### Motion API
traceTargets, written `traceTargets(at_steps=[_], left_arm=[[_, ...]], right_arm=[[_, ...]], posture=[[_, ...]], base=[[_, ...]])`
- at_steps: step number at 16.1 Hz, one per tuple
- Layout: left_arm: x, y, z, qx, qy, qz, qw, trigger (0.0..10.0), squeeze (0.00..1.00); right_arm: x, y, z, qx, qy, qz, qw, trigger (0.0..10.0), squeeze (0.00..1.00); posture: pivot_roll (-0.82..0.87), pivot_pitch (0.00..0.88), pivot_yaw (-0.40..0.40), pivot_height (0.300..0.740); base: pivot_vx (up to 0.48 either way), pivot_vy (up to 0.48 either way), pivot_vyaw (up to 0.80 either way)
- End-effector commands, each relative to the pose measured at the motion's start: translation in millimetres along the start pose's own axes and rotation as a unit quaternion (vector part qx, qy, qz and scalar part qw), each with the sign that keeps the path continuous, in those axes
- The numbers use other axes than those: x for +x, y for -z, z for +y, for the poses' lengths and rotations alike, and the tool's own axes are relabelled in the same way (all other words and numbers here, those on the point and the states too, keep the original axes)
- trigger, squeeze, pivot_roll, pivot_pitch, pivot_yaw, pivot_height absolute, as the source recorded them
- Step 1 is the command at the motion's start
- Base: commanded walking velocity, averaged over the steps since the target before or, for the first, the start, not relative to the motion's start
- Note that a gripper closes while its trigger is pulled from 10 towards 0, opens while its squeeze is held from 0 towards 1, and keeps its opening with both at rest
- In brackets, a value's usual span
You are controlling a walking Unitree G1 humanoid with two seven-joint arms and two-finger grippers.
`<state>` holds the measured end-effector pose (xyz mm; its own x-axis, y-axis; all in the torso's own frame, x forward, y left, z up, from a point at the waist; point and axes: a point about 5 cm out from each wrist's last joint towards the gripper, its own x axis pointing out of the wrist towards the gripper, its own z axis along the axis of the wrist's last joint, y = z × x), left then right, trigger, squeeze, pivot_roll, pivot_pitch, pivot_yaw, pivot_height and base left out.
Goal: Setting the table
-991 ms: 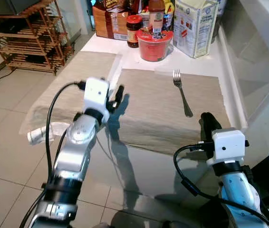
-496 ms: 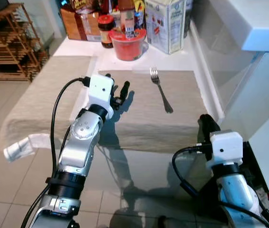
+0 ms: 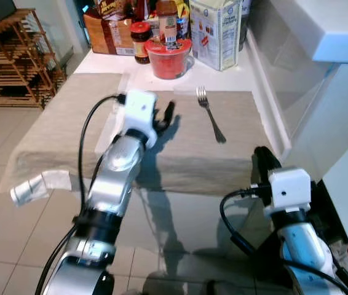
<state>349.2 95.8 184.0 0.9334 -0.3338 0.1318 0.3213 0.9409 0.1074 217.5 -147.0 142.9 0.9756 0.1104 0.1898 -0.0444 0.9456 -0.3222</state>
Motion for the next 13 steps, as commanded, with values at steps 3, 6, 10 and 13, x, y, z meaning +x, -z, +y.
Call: traceTargets(at_steps=[3, 6, 10, 13], left_arm=[[0.8, 6, 7.2, 0.005, -0.012, 0.015, 1.0, 10.0, 0.0], [0.4, 7, 8.0, 0.001, -0.013, 0.016, 1.0, 10.0, 0.0], [-6.0, 11, 13.2, 0.009, -0.018, 0.019, 1.0, 10.0, 0.0], [-8.5, 12, 13.9, 0.011, -0.019, 0.02, 1.0, 10.0, 0.0]], right_arm=[[-0.3, -2, -0.7, -0.01, 0.003, -0.008, 1.0, 10.0, 0.0], [1.5, -3, -1.8, -0.011, 0.007, -0.011, 1.0, 10.0, 0.0], [8.8, -2, -2.1, 0.02, 0.005, -0.006, 1.0, 10.0, 0.0], [9.6, -1, -4.1, 0.03, 0.015, -0.004, 0.999, 10.0, 0.0]], posture=[[-0.1, 0.03, 0.08, 0.658], [-0.1, 0.032, 0.078, 0.653], [-0.08, 0.046, 0.072, 0.672], [-0.07, 0.049, 0.069, 0.695]], base=[[0.0, 0.0, -0.14], [0.0, 0.0, 0.0], [0.0, 0.0, 0.0], [0.0, 0.0, 0.0]])
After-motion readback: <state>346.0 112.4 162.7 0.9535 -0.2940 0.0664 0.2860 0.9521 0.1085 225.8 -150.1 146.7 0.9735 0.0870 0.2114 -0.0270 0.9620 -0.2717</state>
